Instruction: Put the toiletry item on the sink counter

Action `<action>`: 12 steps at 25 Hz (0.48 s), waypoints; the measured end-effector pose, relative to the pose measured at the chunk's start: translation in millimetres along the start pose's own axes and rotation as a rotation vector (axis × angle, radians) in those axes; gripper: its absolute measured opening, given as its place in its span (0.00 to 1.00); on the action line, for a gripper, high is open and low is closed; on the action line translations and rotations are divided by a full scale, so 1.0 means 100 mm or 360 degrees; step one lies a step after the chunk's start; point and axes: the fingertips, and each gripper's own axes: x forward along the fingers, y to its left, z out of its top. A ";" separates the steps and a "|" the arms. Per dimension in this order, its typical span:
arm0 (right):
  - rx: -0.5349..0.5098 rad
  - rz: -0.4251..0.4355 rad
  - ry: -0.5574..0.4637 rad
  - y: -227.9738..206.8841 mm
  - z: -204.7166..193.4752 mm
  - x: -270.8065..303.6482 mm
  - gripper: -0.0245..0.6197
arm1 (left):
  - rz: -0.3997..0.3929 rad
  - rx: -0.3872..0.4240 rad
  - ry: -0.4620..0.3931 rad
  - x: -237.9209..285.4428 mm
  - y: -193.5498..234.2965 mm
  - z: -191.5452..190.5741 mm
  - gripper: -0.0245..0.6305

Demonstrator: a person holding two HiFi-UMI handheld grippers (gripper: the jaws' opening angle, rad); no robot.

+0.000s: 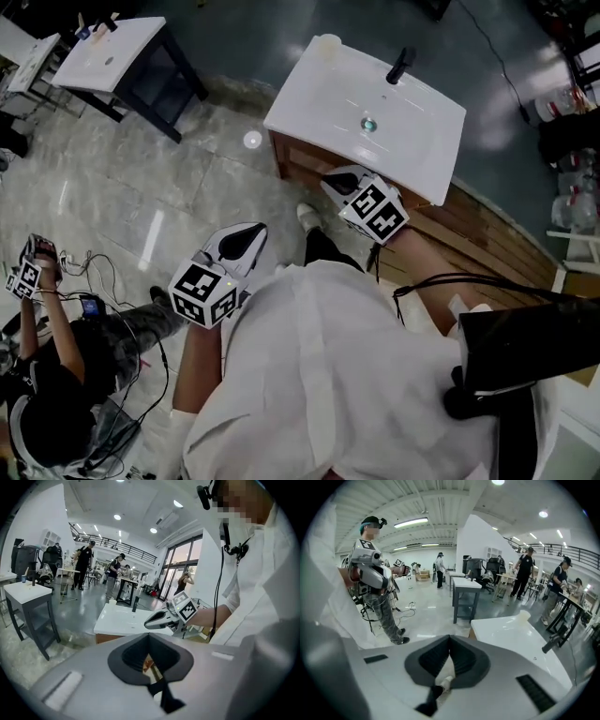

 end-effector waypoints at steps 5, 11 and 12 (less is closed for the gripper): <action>-0.0008 0.0040 -0.0029 0.45 -0.04 -0.13 0.05 | -0.0072 0.0030 0.0021 -0.04 -0.20 -0.08 0.05; -0.0124 0.0082 -0.0051 0.86 0.00 -0.24 0.05 | -0.0113 0.0044 0.0035 -0.13 -0.36 -0.15 0.05; -0.0128 0.0097 -0.0048 0.91 0.00 -0.24 0.05 | -0.0119 0.0043 0.0037 -0.14 -0.37 -0.17 0.05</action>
